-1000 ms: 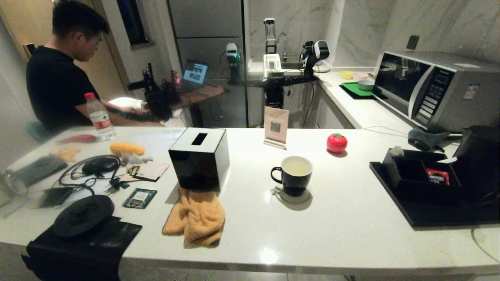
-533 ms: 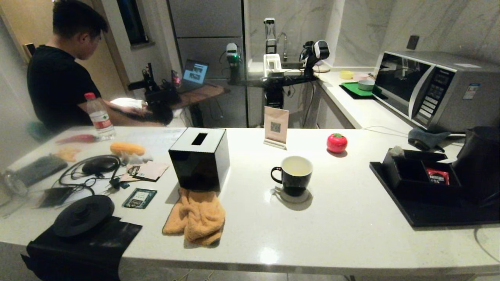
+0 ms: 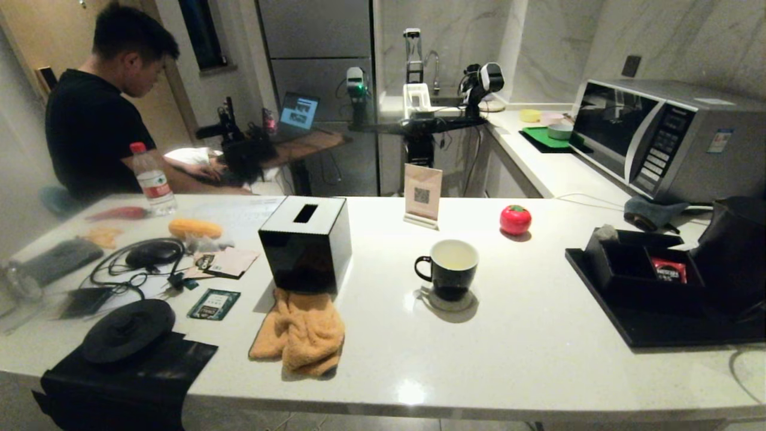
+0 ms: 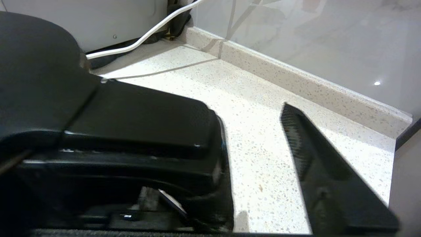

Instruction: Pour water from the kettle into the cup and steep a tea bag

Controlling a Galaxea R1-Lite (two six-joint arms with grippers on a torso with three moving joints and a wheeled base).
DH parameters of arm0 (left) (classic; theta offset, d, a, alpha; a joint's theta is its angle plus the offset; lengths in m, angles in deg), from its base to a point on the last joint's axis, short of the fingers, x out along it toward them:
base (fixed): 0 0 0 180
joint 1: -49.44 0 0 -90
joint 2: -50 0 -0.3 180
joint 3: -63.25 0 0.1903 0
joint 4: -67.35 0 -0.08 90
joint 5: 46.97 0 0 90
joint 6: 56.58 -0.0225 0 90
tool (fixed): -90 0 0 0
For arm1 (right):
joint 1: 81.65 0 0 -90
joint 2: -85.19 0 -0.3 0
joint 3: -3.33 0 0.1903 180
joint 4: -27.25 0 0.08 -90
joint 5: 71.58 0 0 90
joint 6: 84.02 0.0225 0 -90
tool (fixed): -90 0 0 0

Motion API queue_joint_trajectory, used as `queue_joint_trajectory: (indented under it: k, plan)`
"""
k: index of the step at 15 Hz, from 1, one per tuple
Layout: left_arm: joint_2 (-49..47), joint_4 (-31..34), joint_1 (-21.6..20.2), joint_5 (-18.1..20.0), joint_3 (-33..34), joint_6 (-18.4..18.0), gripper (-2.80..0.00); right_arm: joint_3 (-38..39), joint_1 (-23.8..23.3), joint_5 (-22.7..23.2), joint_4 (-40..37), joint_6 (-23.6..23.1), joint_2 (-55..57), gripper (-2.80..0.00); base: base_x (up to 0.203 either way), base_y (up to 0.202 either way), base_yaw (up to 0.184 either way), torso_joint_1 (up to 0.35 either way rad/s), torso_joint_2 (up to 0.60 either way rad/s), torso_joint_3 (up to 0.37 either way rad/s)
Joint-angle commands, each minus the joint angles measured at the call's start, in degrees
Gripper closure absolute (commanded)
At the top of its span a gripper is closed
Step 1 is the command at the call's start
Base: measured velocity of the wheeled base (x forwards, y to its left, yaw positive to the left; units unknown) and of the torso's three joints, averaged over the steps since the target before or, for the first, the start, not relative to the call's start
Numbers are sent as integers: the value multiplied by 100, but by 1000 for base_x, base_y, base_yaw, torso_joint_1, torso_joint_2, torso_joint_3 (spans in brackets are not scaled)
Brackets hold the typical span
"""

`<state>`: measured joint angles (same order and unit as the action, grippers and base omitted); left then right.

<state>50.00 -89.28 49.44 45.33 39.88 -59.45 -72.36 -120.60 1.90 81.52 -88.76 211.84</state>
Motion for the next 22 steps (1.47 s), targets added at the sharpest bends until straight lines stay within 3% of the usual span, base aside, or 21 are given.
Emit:
queue_joint_trajectory:
  k: [1, 11, 19, 20, 22]
  plan:
    - [0, 0, 0, -1, 0, -4, 0, 101, 1, 0, 31, -10, -38, -280, 0, 0, 0, 0, 0, 0]
    - [0, 0, 0, -1, 0, -4, 0, 1063, 1, 0, 32, -19, -426, -280, 0, 0, 0, 0, 0, 0]
    - [0, 0, 0, -1, 0, -4, 0, 2489, 1, 78, 22, -125, -1152, -280, 0, 0, 0, 0, 0, 0]
    - [0, 0, 0, -1, 0, -4, 0, 2676, 1, 157, 25, -133, -1259, 0, 0, 0, 0, 0, 0, 0]
    - [-7, 0, 0, -1, 0, -4, 0, 3012, 8, 255, -41, -155, -1509, 0, 0, 0, 0, 0, 0, 0]
